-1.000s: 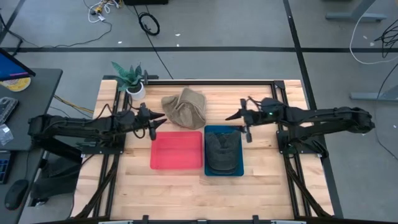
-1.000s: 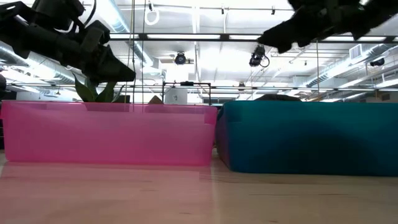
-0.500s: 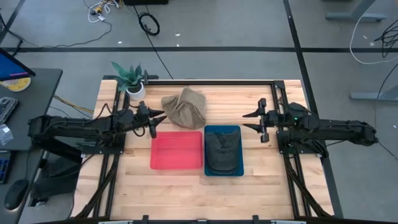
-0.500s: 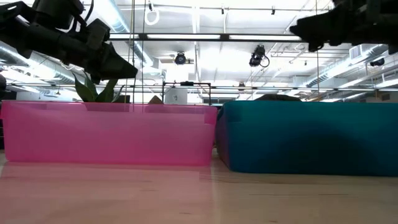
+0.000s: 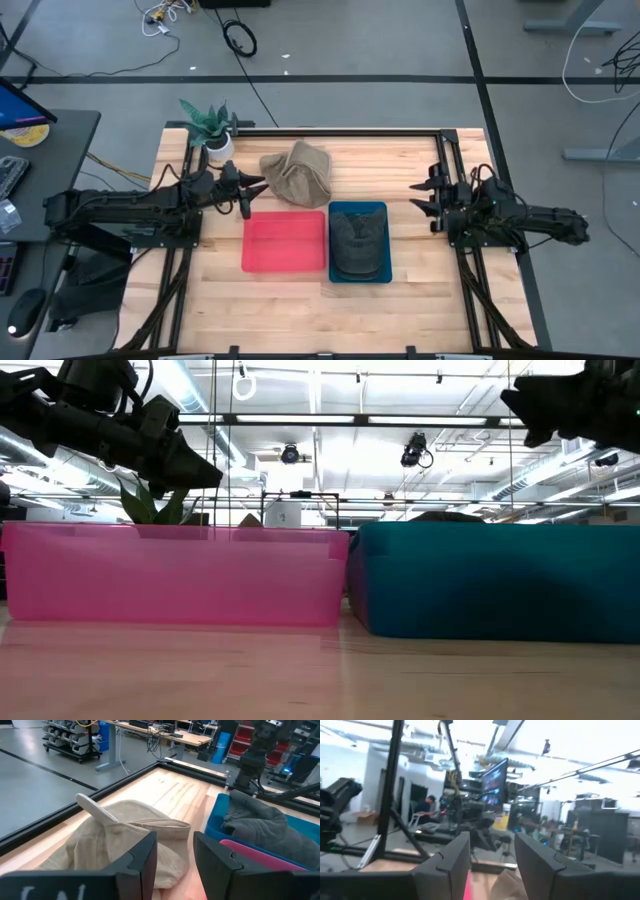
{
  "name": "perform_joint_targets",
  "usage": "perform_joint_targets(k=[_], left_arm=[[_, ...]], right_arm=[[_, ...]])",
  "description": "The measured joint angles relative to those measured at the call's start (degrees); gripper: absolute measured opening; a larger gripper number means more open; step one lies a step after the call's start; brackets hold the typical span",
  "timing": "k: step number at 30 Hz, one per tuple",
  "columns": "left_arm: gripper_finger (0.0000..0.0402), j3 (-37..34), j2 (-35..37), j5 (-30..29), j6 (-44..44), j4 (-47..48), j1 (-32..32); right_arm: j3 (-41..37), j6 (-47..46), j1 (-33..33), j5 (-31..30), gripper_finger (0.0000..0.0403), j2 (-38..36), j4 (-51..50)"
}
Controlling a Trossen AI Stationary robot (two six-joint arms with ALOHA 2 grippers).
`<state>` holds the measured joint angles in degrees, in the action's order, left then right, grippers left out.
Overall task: Pick & Place hat
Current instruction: Put the top brown cap into the red bin
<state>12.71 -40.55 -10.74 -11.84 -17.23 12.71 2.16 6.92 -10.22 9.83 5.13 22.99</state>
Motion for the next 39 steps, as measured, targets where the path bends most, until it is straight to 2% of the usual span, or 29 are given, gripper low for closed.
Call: perform_joint_targets(k=[2, 9, 15, 19, 21, 26, 32, 39], left_arm=[[0.0130, 0.0, 0.0, 0.0, -0.2, 0.0, 0.0], [0.0130, 0.0, -0.9, -0.1, -0.6, -0.3, 0.1], [0.0130, 0.0, -4.2, -0.1, -1.0, -1.0, 2.7], [0.0130, 0.0, -7.7, -0.2, -1.1, -5.4, 3.8], [0.0130, 0.0, -9.7, -0.2, -1.1, -7.5, 4.2], [0.0130, 2.0, -13.9, -1.9, -0.5, -8.8, 5.5], [0.0130, 5.2, -17.9, -2.8, 2.4, -7.1, 6.1], [0.0130, 8.7, -25.9, -3.4, 2.5, -4.2, 6.1]], right_arm=[[-1.3, 0.0, 0.0, -0.7, 0.0160, -1.7, -0.1], [-1.3, -1.3, 0.0, -6.2, 0.0160, -3.8, -10.1], [-1.3, 3.0, 0.0, -6.9, 0.0160, -3.8, -18.5], [-1.3, 4.4, -0.1, -7.6, 0.0160, -3.7, -22.1], [-1.2, 4.5, -0.1, -9.6, 0.0160, -3.2, -22.4], [-1.2, 4.4, -0.1, -9.9, 0.0160, -2.2, -22.4], [-1.2, 2.3, -0.1, -9.8, 0.0160, -2.2, -22.2], [-1.2, -0.9, -0.1, -9.8, 0.0160, -2.2, -22.3]])
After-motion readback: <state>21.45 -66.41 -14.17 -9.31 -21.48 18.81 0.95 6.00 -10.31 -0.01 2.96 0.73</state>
